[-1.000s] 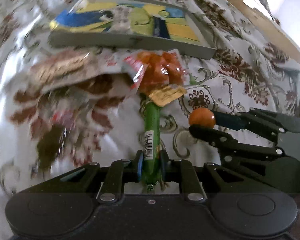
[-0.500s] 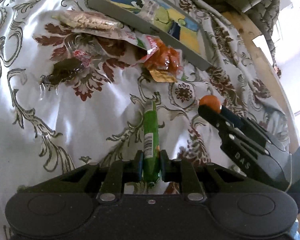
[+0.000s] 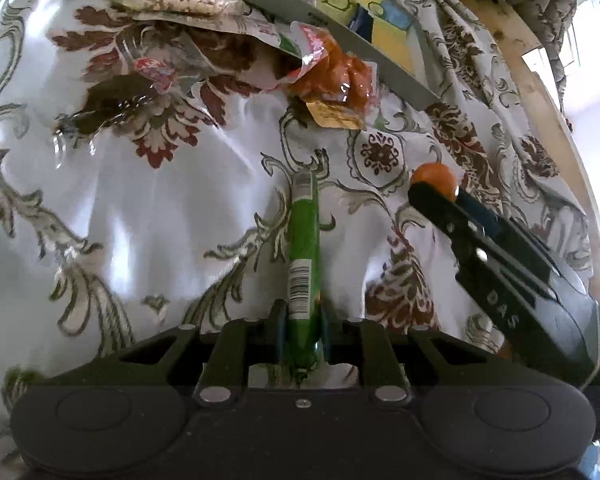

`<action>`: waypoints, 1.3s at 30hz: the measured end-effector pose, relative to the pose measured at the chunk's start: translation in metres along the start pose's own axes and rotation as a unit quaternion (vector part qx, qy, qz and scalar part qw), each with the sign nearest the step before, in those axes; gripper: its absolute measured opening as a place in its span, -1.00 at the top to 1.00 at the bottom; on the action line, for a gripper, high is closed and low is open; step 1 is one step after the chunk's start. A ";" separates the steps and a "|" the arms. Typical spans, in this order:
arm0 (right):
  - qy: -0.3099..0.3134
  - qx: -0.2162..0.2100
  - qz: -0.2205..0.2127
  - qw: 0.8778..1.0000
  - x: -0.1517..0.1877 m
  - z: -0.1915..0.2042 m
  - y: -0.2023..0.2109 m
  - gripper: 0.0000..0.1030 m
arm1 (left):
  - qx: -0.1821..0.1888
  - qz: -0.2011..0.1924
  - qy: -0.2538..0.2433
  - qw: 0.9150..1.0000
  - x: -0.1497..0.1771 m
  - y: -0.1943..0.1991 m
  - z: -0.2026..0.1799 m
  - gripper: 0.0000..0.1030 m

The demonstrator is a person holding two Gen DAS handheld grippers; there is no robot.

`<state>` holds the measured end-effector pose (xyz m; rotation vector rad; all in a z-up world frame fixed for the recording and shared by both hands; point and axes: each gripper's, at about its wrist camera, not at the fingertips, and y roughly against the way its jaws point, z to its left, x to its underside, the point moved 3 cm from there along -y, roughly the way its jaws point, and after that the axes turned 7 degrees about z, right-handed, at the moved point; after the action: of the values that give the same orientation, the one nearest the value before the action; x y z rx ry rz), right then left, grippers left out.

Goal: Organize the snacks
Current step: 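Lift the green tube snack with the left tool while the right tool lifts the orange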

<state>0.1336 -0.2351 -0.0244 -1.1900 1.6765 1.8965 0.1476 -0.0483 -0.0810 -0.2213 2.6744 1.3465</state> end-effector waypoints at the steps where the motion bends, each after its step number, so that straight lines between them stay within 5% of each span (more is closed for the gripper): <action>1: 0.002 -0.001 0.002 1.000 0.001 0.001 -0.001 0.36 | 0.001 -0.002 0.001 1.000 -0.003 -0.002 0.000 0.65; 21: -0.020 0.011 -0.021 1.000 -0.002 -0.007 0.002 0.36 | 0.105 -0.027 0.039 0.993 0.004 0.029 0.001 0.66; 39: -0.063 0.018 -0.053 0.996 -0.006 -0.019 -0.002 0.36 | 0.081 -0.130 -0.036 0.988 -0.079 0.059 -0.031 0.66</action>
<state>0.1450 -0.2510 -0.0201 -1.0991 1.5425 1.8301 0.2121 -0.0331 -0.0011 -0.4729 2.5696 1.0368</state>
